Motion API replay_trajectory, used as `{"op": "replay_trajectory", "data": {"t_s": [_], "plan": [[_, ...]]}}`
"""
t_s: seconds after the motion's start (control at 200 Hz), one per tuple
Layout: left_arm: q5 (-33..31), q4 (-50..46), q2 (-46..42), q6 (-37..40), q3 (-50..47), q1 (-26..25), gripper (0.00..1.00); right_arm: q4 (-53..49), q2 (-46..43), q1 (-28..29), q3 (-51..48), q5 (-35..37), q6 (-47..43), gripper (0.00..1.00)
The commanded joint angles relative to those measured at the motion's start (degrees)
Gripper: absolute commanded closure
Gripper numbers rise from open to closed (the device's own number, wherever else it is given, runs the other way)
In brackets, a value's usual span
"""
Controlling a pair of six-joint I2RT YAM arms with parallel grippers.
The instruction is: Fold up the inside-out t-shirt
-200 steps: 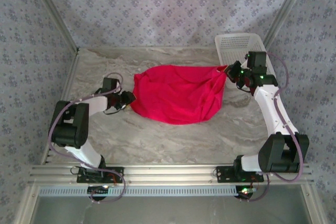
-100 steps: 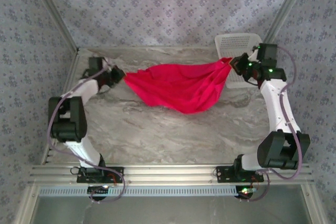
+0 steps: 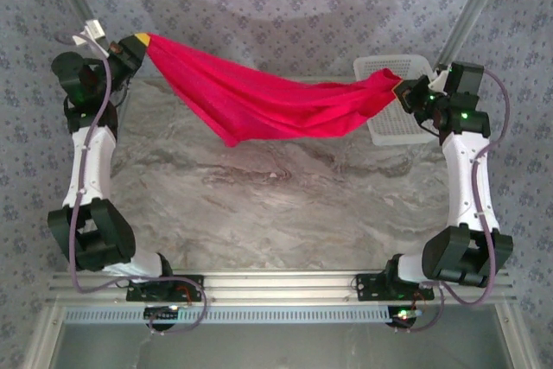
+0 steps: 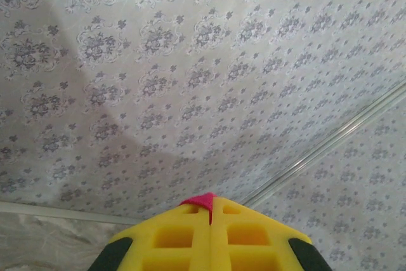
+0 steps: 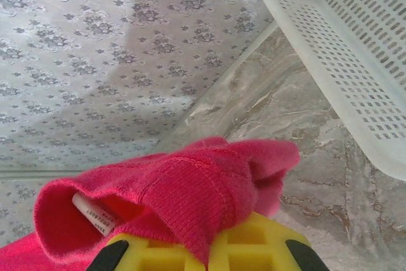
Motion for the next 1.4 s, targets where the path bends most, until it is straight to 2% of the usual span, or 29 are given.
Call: {"op": "replay_trajectory", "data": {"t_s": [0.0, 0.135, 0.24, 0.33, 0.5, 0.66, 0.77, 0.864, 0.909, 0.924, 0.974, 1.014, 1.104, 1.139, 1.214, 1.269, 1.394], "plan": [[0.6, 6.3, 1.1, -5.0, 5.8, 2.6, 1.00, 1.2, -0.2, -0.3, 4.0, -0.5, 0.9, 1.00], [1.7, -0.6, 4.8, -3.5, 18.2, 2.9, 1.00, 5.1, -0.6, 0.6, 4.8, -1.2, 2.7, 1.00], [2.3, -2.0, 6.0, -3.5, 20.9, 3.0, 1.00, 10.0, -1.6, 2.0, 3.0, -1.3, 3.6, 1.00], [1.9, -4.5, 3.3, -0.5, 14.7, 3.0, 1.00, 8.2, -2.4, 3.1, 0.7, -0.3, 1.8, 1.00], [-5.9, -24.7, -4.7, 13.7, -1.9, 2.0, 1.00, 8.5, -5.8, 6.0, -16.0, 3.7, 0.9, 1.00], [-21.3, -41.5, -7.2, 24.1, -12.3, -1.3, 0.97, 11.1, -5.8, 7.7, -30.2, 7.8, 1.7, 1.00], [-29.1, -44.6, -4.7, 25.7, -15.0, -1.5, 0.92, 12.5, -4.2, 7.8, -34.1, 10.7, 1.9, 1.00], [-29.1, -44.7, -1.6, 26.7, -13.1, -3.1, 0.86, 12.3, -1.8, 8.3, -33.1, 12.3, 0.6, 1.00], [-31.1, -46.4, -0.5, 28.8, -10.7, -6.2, 0.80, 11.7, -0.5, 8.5, -31.7, 12.7, -0.5, 1.00], [-32.1, -47.0, -0.3, 29.6, -9.9, -7.5, 0.77, 11.5, 0.0, 8.6, -31.2, 12.8, -1.0, 0.97], [-36.8, -48.8, 0.4, 33.3, -7.4, -12.9, 0.66, 9.8, 1.5, 9.0, -28.8, 12.6, -2.9, 0.76], [-41.4, -50.1, 1.0, 36.7, -5.4, -17.5, 0.61, 7.3, 2.3, 9.2, -26.7, 12.7, -4.6, 0.54], [-47.5, -50.9, 2.4, 46.2, -3.0, -27.5, 0.54, 1.7, 1.7, 10.5, -24.2, 15.3, -7.9, 0.33], [-46.3, -49.5, 2.9, 50.1, -3.2, -30.9, 0.52, 0.1, 0.7, 11.3, -24.1, 16.9, -9.5, 0.30], [-35.0, -45.1, 4.1, 59.2, -5.2, -37.3, 0.47, -2.4, -1.8, 13.1, -25.1, 19.4, -12.3, 0.28], [-27.4, -43.2, 5.8, 65.7, -6.2, -42.3, 0.46, -3.3, -3.3, 13.8, -26.8, 19.8, -13.3, 0.28], [-24.1, -43.5, 12.7, 73.9, -4.4, -52.3, 0.45, -4.1, -6.5, 13.9, -31.1, 18.9, -14.4, 0.32]]}}
